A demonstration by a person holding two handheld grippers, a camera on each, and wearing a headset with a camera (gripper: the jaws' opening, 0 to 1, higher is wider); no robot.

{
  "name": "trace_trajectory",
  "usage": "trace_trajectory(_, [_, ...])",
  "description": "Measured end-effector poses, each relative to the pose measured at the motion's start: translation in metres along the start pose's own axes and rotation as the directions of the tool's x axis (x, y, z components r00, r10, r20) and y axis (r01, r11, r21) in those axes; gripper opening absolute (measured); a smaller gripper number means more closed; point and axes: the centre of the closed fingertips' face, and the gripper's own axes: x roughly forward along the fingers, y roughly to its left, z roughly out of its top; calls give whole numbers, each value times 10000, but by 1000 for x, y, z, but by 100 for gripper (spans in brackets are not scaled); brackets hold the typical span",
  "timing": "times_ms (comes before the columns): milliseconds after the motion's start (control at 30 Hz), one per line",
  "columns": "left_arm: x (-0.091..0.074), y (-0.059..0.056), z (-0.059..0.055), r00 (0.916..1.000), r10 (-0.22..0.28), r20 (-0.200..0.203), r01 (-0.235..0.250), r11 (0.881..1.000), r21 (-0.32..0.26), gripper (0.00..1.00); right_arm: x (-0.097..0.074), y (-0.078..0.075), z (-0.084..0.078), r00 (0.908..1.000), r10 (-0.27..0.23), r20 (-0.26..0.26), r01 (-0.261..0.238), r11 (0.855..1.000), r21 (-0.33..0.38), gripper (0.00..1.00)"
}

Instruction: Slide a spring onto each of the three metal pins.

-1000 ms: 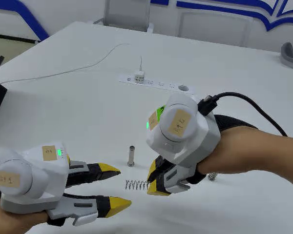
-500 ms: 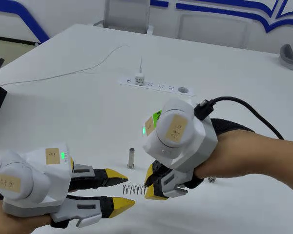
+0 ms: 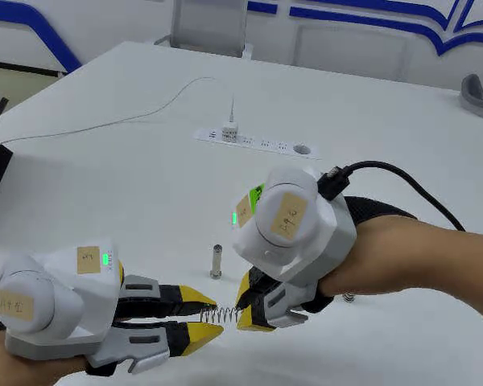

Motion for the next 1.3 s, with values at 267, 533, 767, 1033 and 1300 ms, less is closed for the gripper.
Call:
trace_trajectory(267, [0,1,-1,10000,11,5,-11,10000,47,13,0,-1,0,10000,9,-13,-9,9999,-101,12])
trace_trajectory(533, [1,0,-3,10000,-64,-52,64,10000,19,12,-3,0,2,10000,21,-43,-23,9996,-273,12])
trace_trajectory(767, [1,0,-5,9999,-60,-136,60,10000,8,12,-8,1,7,10000,-6,-45,4,9991,-435,12])
trace_trajectory(1033, [0,-1,-7,9998,-76,-173,75,10000,-26,11,-13,2,16,10000,-13,16,14,9981,-610,12])
trace_trajectory(1300, [1,-2,-7,9997,-140,-202,139,9999,-35,11,-19,2,27,9997,-67,245,86,9970,-771,12])
